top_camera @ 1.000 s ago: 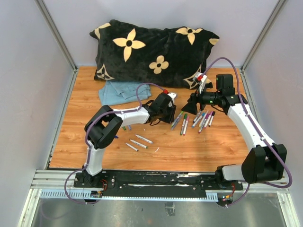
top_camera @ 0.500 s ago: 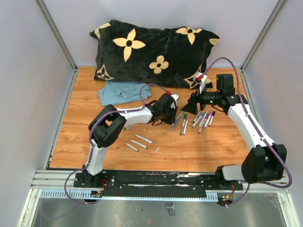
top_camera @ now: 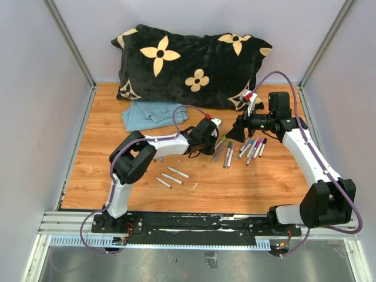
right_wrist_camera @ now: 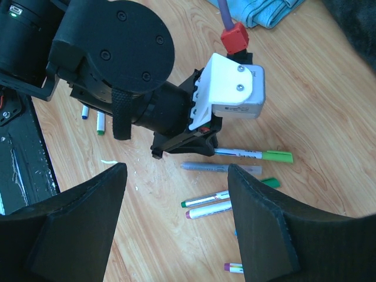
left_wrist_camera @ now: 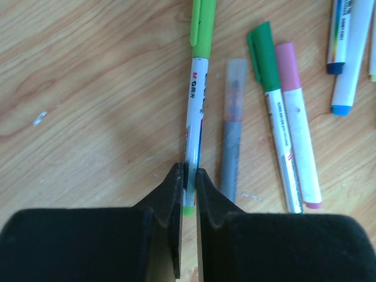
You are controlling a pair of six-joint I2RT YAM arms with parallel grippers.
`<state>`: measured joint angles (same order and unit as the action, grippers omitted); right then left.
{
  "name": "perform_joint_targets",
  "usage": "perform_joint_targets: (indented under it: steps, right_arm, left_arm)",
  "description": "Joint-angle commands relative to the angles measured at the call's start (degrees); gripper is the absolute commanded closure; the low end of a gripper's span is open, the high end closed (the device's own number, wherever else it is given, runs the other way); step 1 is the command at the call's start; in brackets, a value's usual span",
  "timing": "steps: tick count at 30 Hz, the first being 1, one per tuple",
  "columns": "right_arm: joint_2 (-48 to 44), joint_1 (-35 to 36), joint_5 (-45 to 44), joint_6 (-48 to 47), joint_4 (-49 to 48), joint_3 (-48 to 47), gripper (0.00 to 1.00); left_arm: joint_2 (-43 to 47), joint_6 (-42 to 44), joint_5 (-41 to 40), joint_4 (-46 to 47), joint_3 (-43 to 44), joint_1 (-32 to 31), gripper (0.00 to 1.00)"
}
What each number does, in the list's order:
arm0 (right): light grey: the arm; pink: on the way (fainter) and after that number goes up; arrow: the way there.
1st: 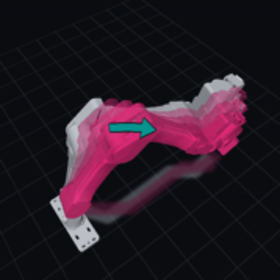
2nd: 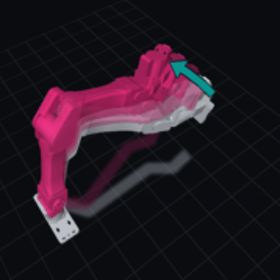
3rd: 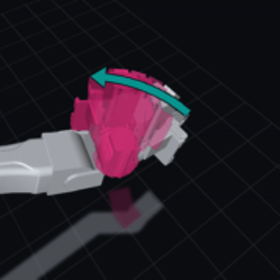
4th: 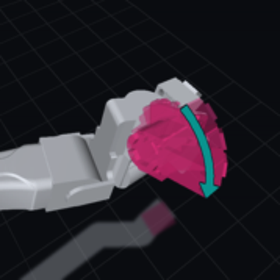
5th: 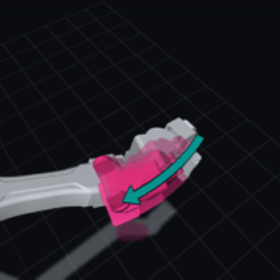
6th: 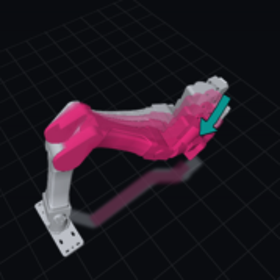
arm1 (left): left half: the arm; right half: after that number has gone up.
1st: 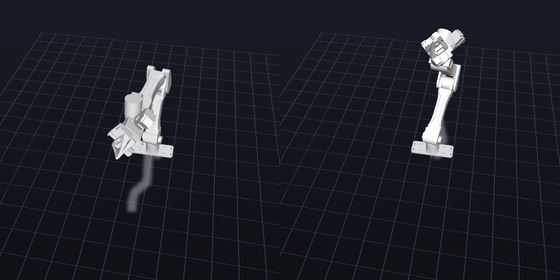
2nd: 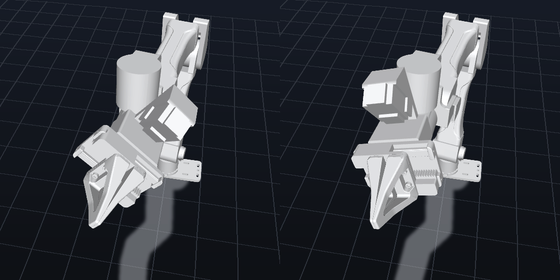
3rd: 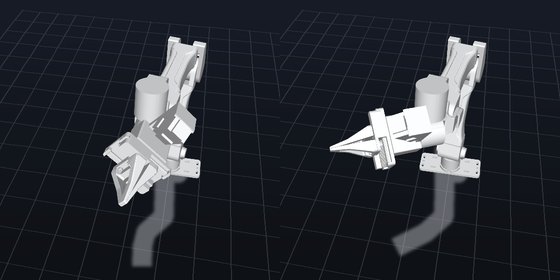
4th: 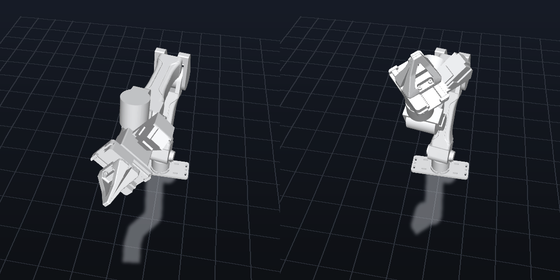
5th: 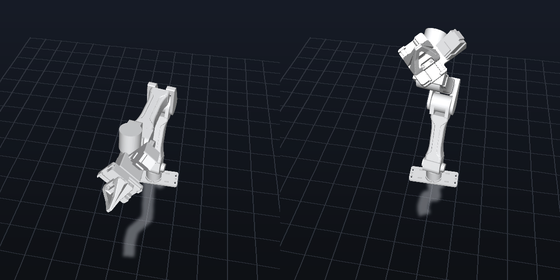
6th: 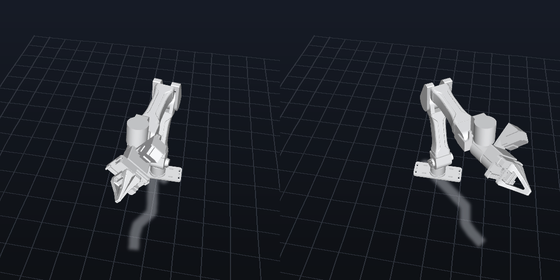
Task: Open the pen caps
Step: Pick up the pen from the center of the board.
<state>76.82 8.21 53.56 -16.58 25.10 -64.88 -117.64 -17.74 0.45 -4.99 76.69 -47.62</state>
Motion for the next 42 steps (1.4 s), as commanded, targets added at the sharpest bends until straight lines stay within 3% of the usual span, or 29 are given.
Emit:
perform_joint_targets:
  steps: [1,8,15,26,34,38,42]
  right_arm:
    - [-0.17,-1.53,1.45,0.67,-0.68,0.68,0.29]
    - [-0.07,-1.53,1.86,0.86,-0.73,0.67,0.29]
    - [0.40,-1.59,2.55,1.07,-0.73,0.61,0.30]
    - [0.05,-1.61,2.93,1.37,-0.74,0.65,0.29]
    - [-0.24,-1.55,3.11,1.50,-0.79,0.69,0.29]
    - [-0.25,-1.59,3.44,1.46,-0.73,0.67,0.30]
    - [-0.12,-1.53,3.99,1.72,-0.88,0.72,0.30]
  left_arm:
    - [3.18,1.32,-7.54,-2.67,-4.60,-0.46,0.96]
    - [11.32,-0.22,-13.87,-3.86,-14.37,-0.46,0.99]
    - [18.22,-2.71,-13.65,-2.57,-23.24,-0.46,0.97]
    - [15.11,-1.36,-15.81,-3.11,-20.43,-0.46,0.78]
    - [12.40,-0.70,-15.05,-3.27,-17.98,-0.46,0.76]
    - [12.07,-0.80,-14.71,-3.11,-18.30,-0.46,0.79]
    - [12.42,-0.78,-14.60,-3.01,-18.30,-0.46,0.96]
